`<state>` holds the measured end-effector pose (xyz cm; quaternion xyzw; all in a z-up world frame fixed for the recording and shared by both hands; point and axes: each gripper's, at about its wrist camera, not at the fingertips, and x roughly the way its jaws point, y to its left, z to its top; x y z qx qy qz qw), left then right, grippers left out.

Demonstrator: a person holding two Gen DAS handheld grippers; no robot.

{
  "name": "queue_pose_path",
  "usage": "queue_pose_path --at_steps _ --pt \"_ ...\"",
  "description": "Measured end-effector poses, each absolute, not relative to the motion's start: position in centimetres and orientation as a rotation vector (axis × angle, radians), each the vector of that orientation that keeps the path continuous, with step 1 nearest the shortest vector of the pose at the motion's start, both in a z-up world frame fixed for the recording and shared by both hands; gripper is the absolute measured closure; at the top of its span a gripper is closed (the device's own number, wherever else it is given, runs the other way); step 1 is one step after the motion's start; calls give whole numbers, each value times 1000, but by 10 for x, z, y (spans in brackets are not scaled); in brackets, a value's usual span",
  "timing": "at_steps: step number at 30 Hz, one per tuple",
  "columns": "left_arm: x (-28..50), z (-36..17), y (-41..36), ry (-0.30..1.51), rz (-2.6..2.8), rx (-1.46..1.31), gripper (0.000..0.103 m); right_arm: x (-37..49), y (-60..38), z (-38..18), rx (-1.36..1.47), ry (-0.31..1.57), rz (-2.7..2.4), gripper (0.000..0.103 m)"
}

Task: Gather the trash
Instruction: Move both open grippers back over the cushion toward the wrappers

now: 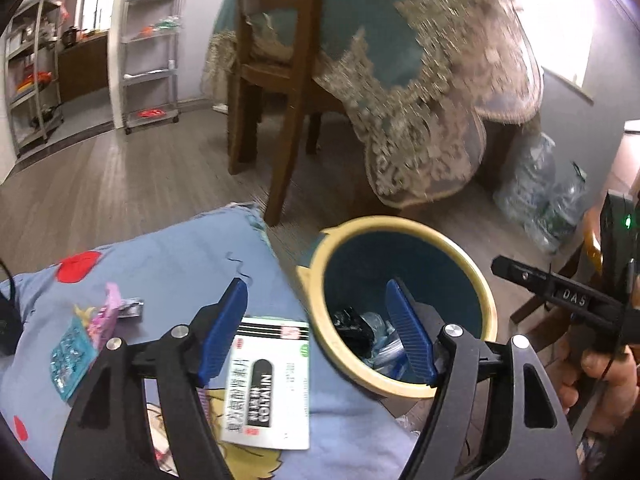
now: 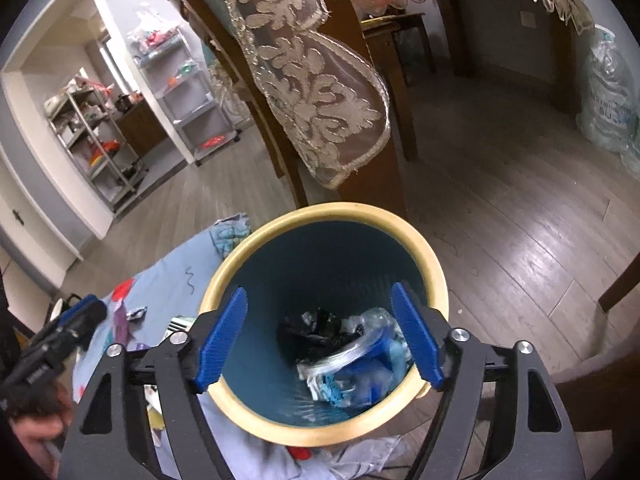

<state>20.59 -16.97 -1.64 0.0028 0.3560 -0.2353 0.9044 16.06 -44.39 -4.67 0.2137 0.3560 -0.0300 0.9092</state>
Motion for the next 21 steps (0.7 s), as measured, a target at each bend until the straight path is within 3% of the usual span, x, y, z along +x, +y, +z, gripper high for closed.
queue_pose_path --at_steps 21 --pt "202 1 -24 707 -248 -195 22 149 -429 -30 382 666 -26 19"
